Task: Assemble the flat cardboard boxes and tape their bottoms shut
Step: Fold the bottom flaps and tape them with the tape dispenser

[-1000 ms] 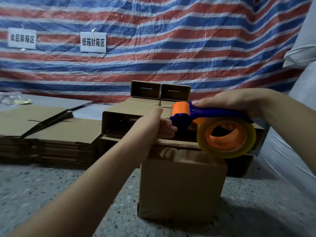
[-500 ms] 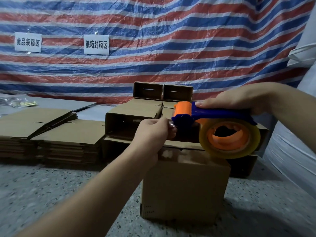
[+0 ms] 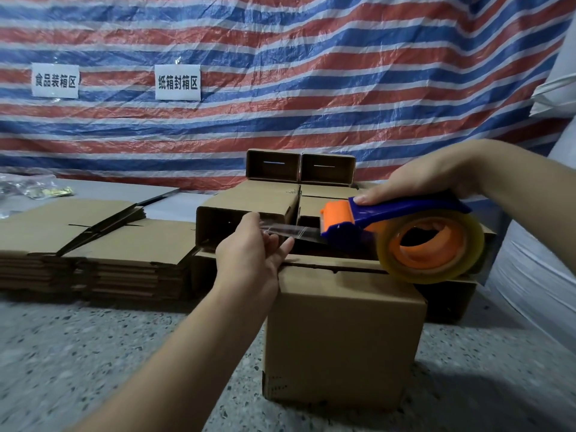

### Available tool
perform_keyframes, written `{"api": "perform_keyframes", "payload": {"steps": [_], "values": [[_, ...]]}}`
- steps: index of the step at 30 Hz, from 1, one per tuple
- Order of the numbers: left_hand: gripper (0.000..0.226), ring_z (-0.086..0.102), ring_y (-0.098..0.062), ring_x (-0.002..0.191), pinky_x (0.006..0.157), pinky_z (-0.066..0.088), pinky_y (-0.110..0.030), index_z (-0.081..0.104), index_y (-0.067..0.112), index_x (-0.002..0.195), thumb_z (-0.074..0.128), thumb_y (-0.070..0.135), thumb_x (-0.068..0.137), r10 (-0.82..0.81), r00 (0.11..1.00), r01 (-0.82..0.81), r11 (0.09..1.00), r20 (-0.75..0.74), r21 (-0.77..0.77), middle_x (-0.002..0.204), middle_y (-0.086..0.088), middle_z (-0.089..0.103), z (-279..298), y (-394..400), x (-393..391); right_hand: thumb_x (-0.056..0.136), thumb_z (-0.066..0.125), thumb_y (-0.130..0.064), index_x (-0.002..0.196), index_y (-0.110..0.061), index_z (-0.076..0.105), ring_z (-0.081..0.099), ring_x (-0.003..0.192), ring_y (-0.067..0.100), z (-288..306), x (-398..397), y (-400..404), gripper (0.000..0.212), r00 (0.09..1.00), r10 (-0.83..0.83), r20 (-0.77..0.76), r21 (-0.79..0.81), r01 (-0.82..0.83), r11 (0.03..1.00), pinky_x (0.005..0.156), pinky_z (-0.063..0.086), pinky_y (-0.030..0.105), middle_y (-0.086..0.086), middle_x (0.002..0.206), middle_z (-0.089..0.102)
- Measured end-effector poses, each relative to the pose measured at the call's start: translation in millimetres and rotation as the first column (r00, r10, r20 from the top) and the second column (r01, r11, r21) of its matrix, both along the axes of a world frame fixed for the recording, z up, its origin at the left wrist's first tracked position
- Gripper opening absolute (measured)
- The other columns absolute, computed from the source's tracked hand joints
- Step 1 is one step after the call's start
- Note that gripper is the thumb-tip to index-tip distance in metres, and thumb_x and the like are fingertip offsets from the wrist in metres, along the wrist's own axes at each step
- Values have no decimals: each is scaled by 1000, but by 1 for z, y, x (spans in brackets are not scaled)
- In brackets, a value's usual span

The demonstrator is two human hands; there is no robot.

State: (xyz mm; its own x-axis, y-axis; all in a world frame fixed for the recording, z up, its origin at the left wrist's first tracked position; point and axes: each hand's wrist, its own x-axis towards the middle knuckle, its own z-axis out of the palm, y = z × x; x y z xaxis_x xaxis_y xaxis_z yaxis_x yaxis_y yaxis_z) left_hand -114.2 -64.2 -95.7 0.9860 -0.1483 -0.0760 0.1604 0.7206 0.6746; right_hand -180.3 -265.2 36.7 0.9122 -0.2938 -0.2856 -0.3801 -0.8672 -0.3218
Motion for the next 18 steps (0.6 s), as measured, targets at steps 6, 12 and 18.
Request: {"api": "perform_keyframes", "payload": {"steps": [6, 12, 18], "values": [[24, 47, -11, 52, 43, 47, -22, 61, 8, 74, 62, 22, 93, -55, 978, -48, 881, 203, 470, 62, -2, 56, -24, 37, 17, 47, 70, -77, 108, -22, 61, 77, 72, 20, -1, 11, 14, 83, 998, -43, -46, -94, 39, 995, 55, 58, 26, 6, 82, 78], [27, 48, -10, 51, 51, 38, -25, 68, 10, 72, 65, 28, 91, -89, 968, -87, 755, 234, 650, 52, 6, 61, -46, 48, 20, 54, 68, -73, 126, -22, 58, 76, 65, 16, -3, 22, 23, 89, 995, -50, -89, -137, 37, 990, 49, 55, 23, 4, 78, 78], [30, 41, -7, 42, 45, 32, -23, 65, 12, 67, 64, 28, 92, -146, 968, -35, 723, 202, 690, 46, 6, 53, -50, 47, 24, 57, 67, -71, 117, -20, 60, 76, 65, 17, -4, 23, 24, 80, 993, -64, -101, -133, 50, 990, 49, 54, 22, 5, 79, 78]]}}
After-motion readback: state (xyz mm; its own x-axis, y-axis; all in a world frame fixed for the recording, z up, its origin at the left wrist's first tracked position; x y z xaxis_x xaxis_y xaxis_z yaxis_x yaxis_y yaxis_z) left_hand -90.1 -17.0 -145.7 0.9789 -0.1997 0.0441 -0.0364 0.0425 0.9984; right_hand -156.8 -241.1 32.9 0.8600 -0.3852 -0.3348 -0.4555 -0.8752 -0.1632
